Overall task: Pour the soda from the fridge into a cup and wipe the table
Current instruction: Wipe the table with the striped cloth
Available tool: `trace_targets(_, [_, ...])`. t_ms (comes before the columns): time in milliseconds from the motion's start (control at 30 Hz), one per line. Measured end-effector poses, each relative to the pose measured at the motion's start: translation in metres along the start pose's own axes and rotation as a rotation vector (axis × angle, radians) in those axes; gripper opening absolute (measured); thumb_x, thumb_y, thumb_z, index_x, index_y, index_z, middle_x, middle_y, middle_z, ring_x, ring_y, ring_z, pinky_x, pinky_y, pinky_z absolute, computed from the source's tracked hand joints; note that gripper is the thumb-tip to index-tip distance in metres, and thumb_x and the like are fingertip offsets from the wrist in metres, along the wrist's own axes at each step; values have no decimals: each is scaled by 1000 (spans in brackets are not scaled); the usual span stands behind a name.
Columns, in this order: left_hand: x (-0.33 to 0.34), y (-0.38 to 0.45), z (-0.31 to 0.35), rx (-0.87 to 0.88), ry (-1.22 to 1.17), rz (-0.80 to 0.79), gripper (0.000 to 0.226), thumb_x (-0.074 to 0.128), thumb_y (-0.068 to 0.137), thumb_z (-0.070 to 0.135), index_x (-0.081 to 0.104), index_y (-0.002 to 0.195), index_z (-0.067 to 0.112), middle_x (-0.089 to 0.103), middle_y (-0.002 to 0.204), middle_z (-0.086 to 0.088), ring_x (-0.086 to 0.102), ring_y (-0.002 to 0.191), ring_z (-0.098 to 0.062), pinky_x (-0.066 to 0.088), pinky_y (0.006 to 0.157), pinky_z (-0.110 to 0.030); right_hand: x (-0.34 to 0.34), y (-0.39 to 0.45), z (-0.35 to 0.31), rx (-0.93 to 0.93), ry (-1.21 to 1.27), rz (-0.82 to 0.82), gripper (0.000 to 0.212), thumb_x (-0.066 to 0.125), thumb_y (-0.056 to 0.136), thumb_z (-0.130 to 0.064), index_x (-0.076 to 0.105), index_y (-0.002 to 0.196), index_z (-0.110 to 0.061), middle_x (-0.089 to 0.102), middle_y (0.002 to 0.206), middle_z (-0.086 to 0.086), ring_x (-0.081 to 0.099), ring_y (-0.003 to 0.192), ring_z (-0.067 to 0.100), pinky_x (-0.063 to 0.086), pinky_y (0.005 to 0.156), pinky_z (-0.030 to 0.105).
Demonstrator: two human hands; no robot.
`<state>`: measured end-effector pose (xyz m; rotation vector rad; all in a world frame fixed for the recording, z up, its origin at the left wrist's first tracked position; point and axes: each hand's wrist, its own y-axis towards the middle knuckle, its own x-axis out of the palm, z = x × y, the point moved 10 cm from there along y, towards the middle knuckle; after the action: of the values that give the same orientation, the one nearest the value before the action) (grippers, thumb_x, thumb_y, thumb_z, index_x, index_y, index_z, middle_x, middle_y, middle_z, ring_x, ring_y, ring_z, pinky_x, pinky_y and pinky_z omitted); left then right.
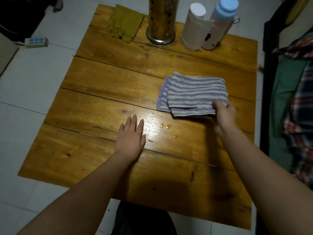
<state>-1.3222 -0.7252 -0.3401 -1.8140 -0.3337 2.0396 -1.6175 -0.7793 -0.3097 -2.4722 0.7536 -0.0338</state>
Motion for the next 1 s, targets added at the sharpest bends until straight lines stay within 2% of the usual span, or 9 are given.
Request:
trace_targets(133, [3,-2,3,-32,8,-12,58,28,98,36,6,148,18,-2,157,-11,-1,145,-28,10,117,-43,-40,7,16,2,-160,122,21,54,86,-11,45,106,-8,56,87,3,54,77,17,44,63,27])
trace_targets(200, [2,-1,3,-29,7,-8,58,28,98,36,7,148,18,-1,157,-11,0,145,-28,11,116,-44,-50,8,21,2,-331,168,35,58,84,-16,46,116,-6,58,109,13,58,94,28,50,77,39])
trace_targets(300, [2,-1,0,-34,12,-4,57,28,98,37,8,148,19,0,158,-10,0,145,-27,11,116,-44,-50,1,-2,-214,-782,255,53,60,83,-20,37,130,-6,37,139,18,37,126,34,33,102,42])
trace_targets(367, [3,0,0,-35,29,0,57,27,98,37,7,148,19,0,158,-10,0,145,-26,10,116,-44,-20,-8,-22,-509,-982,143,57,57,85,-22,34,136,-12,26,149,14,20,137,32,22,110,43])
trace_targets(433, [2,0,1,-34,32,12,56,27,98,37,8,148,18,1,157,-11,0,145,-27,9,116,-45,19,-10,-20,-698,-1150,-81,56,53,89,-30,32,140,-21,19,153,7,9,142,29,12,113,47])
trace_targets(533, [3,0,1,-34,42,24,56,26,98,37,8,148,18,1,157,-11,0,145,-26,7,116,-44,56,9,-2,-750,-1411,-304,59,41,92,-48,18,145,-33,6,157,3,-5,143,29,0,114,51])
trace_targets(667, [4,1,1,-28,30,46,57,27,98,36,9,148,18,1,157,-12,0,145,-27,7,116,-43,75,27,5,-647,-1480,-353,63,29,90,-62,6,144,-41,-7,157,5,-13,142,33,-5,111,57])
trace_targets(900, [1,1,2,-20,39,110,60,20,91,38,22,146,13,15,155,-17,12,144,-32,16,115,-47,87,13,13,-653,-1470,-312,60,24,92,-59,5,145,-39,-6,157,5,-17,141,34,-7,111,58])
trace_targets(1000, [5,1,2,-16,30,89,56,23,95,37,18,147,14,11,156,-16,8,145,-31,12,116,-46,89,6,18,-695,-1481,-350,61,23,91,-61,4,145,-40,-4,157,3,-15,141,35,-6,112,56])
